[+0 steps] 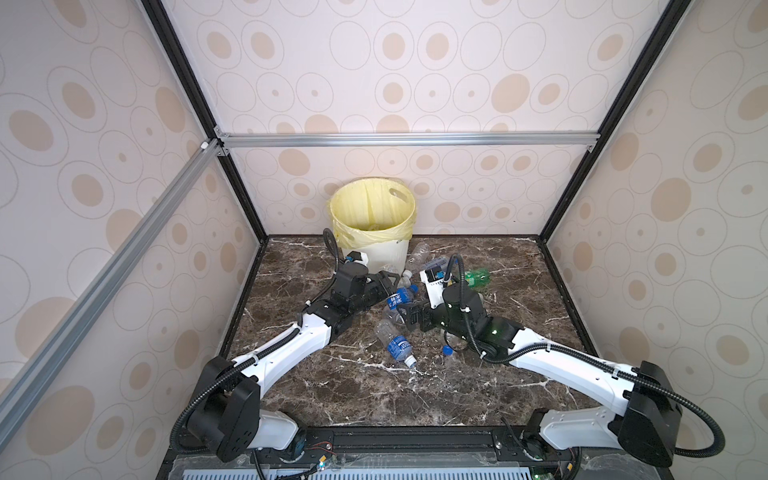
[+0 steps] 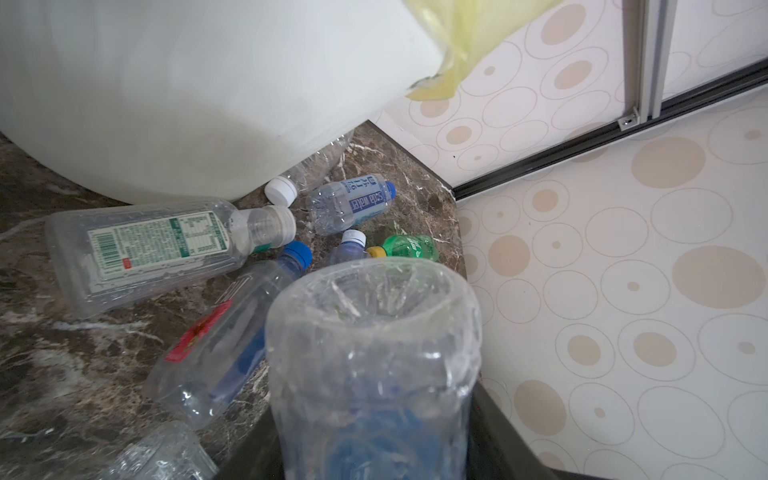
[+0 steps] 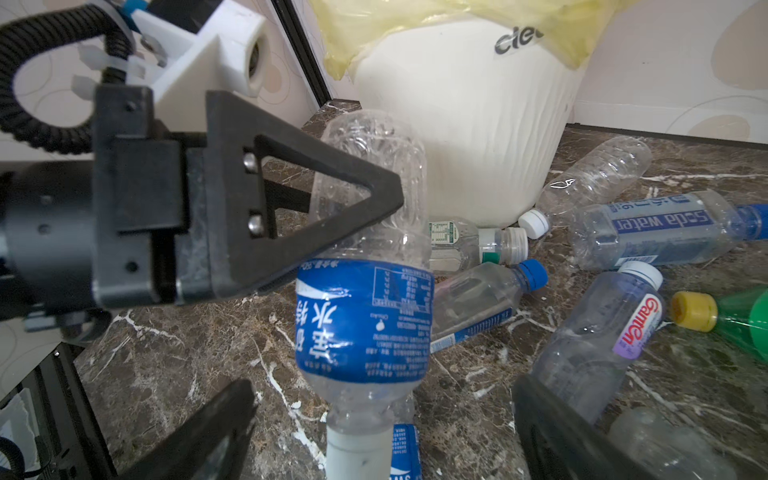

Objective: Throw the plastic bottles in the bin
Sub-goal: 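Hand the blue-label bottle from the left gripper into the right gripper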

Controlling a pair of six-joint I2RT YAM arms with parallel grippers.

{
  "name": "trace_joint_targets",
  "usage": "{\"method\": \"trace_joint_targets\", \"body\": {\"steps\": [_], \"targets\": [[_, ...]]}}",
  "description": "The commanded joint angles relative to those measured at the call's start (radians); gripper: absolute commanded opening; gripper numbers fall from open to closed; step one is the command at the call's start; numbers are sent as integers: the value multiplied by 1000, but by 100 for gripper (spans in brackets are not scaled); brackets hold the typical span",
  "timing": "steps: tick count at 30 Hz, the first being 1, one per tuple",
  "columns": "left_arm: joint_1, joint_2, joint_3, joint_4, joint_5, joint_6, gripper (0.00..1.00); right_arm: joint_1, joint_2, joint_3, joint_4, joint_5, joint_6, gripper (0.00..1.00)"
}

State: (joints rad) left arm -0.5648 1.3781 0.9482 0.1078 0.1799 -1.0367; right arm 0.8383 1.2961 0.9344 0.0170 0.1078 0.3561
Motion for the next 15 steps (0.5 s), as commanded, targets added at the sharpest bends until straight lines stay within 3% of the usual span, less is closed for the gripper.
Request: {"method": "trace_joint_targets", "body": {"steps": [1,15], "targets": [[-27,-17,59,29,-20,-20,55,-15,-20,-16,-18,4,6,100],[-89,-30,80,54,-14,-30,55,-37,-47,-53,47,-38,1,92]]}}
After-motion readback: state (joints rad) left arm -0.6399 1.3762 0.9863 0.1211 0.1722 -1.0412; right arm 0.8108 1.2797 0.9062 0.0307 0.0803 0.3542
